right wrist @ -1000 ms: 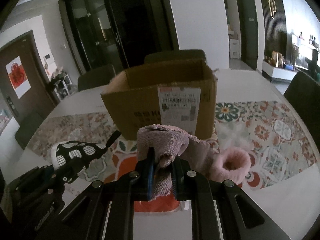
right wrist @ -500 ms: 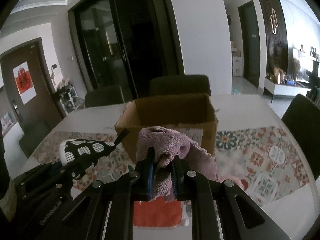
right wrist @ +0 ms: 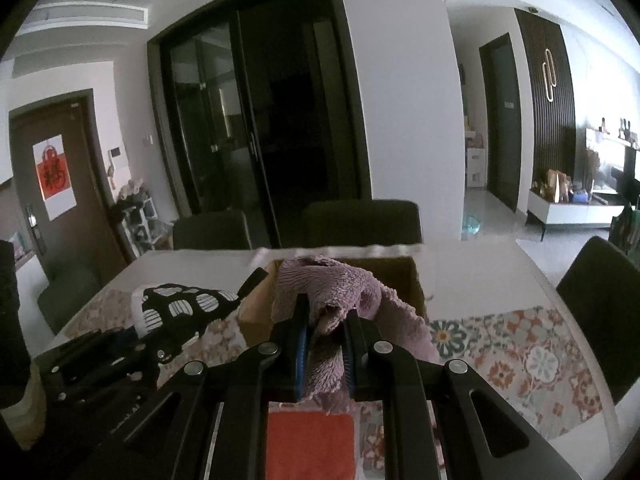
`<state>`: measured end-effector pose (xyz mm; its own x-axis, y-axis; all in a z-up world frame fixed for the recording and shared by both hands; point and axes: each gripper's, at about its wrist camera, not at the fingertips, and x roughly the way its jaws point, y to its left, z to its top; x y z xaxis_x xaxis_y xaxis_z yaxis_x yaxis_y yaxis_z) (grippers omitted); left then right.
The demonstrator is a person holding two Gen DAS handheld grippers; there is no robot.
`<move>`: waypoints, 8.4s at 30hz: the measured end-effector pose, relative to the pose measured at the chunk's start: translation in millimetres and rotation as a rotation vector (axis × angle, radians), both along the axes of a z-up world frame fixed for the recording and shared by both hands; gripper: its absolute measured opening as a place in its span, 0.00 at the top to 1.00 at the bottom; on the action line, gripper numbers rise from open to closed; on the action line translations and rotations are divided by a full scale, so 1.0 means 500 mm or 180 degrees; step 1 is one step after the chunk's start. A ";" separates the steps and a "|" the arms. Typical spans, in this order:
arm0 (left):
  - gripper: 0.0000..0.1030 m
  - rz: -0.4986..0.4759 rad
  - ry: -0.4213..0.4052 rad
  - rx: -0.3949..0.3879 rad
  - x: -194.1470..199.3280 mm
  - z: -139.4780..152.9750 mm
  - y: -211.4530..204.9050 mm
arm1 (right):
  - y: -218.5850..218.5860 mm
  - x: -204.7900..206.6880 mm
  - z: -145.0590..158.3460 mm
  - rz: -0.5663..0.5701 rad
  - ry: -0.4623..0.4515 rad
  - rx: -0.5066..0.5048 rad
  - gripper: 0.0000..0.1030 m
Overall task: Organize soft objects
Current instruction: 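Lift and carry the slipper and mauve cloth with both tools over the box, then open both tools to drop the slipper and cloth into the box, then move both tools toward the pink wristband and the orange quilted mat, then grasp the pink fuzzy wristband with the right tool while the left tool grasps the orange mat edge, then lift and carry the wristband and orange mat with both tools over the box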
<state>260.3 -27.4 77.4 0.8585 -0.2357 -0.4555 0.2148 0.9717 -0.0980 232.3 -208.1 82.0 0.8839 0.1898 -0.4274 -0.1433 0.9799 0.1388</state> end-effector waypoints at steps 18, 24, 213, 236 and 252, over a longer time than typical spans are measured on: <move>0.83 -0.0027 -0.0127 0.0010 0.120 0.050 -0.016 | 0.002 0.110 0.077 0.0020 -0.0285 -0.0055 0.85; 0.83 -0.0026 -0.0072 -0.0004 0.174 0.038 -0.026 | -0.005 0.165 0.070 0.0030 -0.0253 -0.0066 0.85; 0.83 -0.0117 0.0271 -0.0007 -0.140 -0.111 -0.028 | -0.016 -0.102 -0.172 -0.0052 0.0631 -0.0056 0.70; 0.83 -0.0108 -0.0311 0.0070 -0.103 0.029 -0.014 | 0.003 -0.064 -0.037 0.0043 0.0146 -0.0077 0.70; 0.83 -0.0114 -0.0514 0.0248 0.019 0.069 -0.022 | 0.007 0.049 0.017 0.0049 -0.0048 -0.0212 0.70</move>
